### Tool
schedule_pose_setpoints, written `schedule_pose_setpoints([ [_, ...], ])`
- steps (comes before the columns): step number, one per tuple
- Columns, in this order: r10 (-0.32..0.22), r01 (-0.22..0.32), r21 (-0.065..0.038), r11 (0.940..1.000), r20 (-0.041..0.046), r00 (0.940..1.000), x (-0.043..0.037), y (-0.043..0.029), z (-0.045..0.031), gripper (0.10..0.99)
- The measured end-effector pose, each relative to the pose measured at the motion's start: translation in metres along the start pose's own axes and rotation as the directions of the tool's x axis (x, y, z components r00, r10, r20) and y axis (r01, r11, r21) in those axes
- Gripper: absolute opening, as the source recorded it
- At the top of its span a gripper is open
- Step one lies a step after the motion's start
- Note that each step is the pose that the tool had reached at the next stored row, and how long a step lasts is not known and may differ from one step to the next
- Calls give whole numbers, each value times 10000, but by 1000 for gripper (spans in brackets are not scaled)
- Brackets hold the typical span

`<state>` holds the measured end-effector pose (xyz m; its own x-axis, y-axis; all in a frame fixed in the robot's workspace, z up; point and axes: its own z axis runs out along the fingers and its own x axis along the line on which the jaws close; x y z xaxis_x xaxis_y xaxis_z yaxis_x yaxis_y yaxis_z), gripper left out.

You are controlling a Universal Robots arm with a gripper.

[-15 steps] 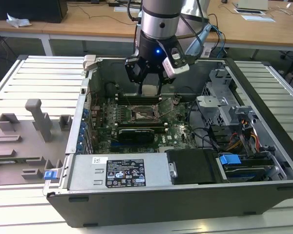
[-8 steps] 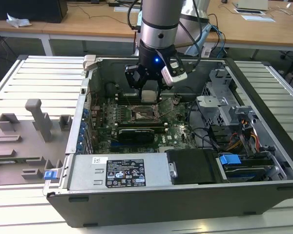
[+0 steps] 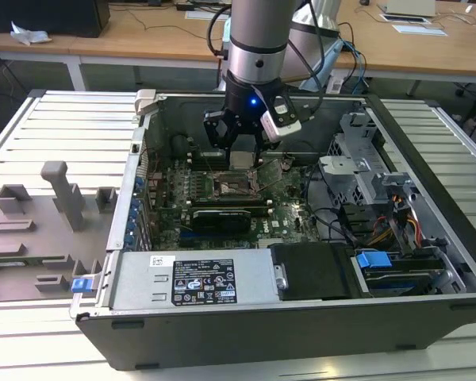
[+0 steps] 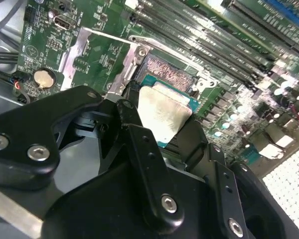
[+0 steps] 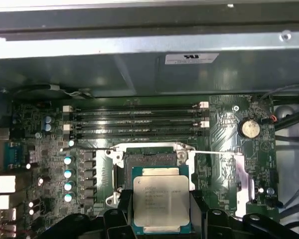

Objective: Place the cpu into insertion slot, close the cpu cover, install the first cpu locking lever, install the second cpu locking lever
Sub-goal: 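Place the cpu into insertion slot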

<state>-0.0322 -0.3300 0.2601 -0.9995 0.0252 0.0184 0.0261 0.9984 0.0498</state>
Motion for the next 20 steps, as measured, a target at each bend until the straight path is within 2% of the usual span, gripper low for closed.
schedule_pose_setpoints([
  [3, -5, 5, 5, 10000, 1, 10000, -8, 22, 26, 545],
  [9, 46, -46, 6, 10000, 2, 10000, -8, 23, 26, 545],
  [13, 520, -520, -5, 9986, 26, 9986, -8, 23, 29, 545],
  [18, 1561, -1561, -29, 9877, 76, 9877, -8, 23, 32, 545],
  [20, 2057, -2057, -42, 9786, 99, 9786, -8, 22, 34, 545],
])
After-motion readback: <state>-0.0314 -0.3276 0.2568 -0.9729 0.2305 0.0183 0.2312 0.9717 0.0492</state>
